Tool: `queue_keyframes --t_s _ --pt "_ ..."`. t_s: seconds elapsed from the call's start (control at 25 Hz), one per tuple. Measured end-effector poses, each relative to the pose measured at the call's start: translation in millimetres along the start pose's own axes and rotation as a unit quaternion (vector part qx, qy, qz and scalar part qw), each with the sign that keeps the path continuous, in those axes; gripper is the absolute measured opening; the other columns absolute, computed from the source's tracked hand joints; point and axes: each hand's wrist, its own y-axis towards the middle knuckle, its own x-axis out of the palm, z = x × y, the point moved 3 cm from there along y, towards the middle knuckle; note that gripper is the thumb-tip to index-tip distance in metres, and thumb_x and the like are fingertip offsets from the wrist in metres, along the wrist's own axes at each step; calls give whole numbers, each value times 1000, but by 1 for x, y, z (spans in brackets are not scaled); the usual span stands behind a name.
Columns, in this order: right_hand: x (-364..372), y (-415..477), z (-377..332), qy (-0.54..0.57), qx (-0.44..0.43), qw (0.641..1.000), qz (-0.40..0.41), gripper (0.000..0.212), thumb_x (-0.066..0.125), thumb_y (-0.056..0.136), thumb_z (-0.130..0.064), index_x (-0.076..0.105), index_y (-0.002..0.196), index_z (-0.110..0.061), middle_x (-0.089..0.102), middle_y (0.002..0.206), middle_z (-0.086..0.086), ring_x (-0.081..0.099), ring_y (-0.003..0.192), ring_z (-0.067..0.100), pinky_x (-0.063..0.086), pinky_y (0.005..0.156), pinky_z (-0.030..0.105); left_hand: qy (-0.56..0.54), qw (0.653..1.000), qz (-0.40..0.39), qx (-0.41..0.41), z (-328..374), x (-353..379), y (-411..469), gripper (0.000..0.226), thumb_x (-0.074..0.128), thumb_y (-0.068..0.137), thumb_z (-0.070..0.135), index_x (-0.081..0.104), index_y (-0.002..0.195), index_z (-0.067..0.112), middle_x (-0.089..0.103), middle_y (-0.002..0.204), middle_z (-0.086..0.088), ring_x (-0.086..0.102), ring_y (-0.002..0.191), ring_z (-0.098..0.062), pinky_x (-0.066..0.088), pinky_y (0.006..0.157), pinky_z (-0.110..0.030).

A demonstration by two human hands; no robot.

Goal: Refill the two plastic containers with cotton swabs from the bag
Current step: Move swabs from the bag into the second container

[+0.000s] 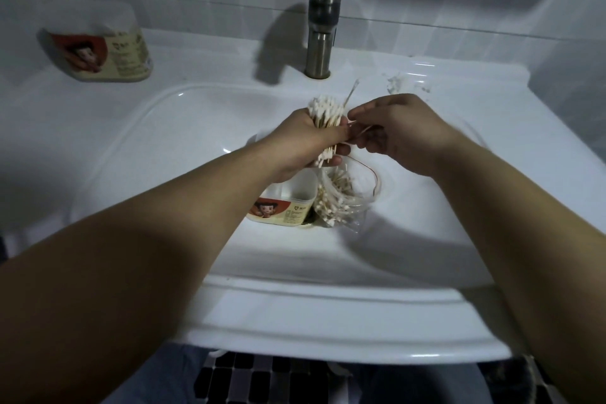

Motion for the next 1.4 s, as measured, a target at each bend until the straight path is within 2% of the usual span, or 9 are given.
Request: queue_keyframes --t_s 0.2,0.32,0.44,0.64,0.88,1.04,1.2,1.32,1.4 --pt "6 0 2 -11 -4 1000 17 14 56 98 -3 69 96 3 66 76 22 61 61 26 42 52 27 -3 1000 10 -12 -4 0 2 15 71 94 11 70 109 8 73 98 -15 66 71 -12 58 66 -26" --pt "6 1 2 -21 -11 1000 15 18 58 99 -9 72 92 0 66 70 15 58 57 18 42 54 26 -17 1000 19 -16 -5 -3 3 18 70 95 9 70 112 4 73 98 -14 66 74 -14 57 66 -27" --pt "3 0 3 3 -27 1000 1 14 64 97 -9 73 89 -2 65 70 13 59 64 19 43 57 25 -24 999 12 -20 -5 -1 2 21 69 96 11 70 115 4 75 102 -15 68 75 -13 58 66 -27" --pt "3 -1 4 91 -12 995 -25 7 64 95 1 68 89 3 66 70 12 62 60 15 51 58 19 -5 1000 14 -26 -2 1 -1 4 70 95 10 72 93 13 71 80 -3 64 65 -9 55 60 -25" --pt "4 7 6 197 -30 980 19 10 63 96 -1 65 101 9 68 90 22 68 70 23 58 71 26 -17 999 26 -42 2 -6 0 7 67 97 15 73 98 13 69 74 1 63 64 -9 52 58 -24" --pt "6 6 9 88 -61 994 24 15 65 95 -7 71 87 4 68 78 19 63 67 24 52 61 27 -6 999 6 -47 0 -3 -1 10 68 96 13 72 104 9 77 91 -8 70 72 -12 54 61 -26" --pt "7 6 10 -80 -69 994 31 31 57 99 -24 74 90 0 70 76 14 61 69 23 45 60 34 -7 998 7 -55 -1 -1 -3 7 67 95 8 68 102 6 70 76 -4 63 64 -13 53 57 -27" --pt "11 4 9 -167 -71 983 20 36 45 105 -32 72 113 -10 75 101 11 69 89 28 51 59 31 7 998 -1 -68 -1 0 -6 5 65 96 11 67 100 8 64 68 0 60 59 -10 51 55 -24" --pt "10 2 4 -168 -103 980 19 38 40 108 -30 58 139 -20 69 126 -1 67 107 17 58 63 31 14 997 -3 -74 -1 1 -7 4 65 96 13 67 97 10 64 66 1 60 59 -9 51 54 -23"
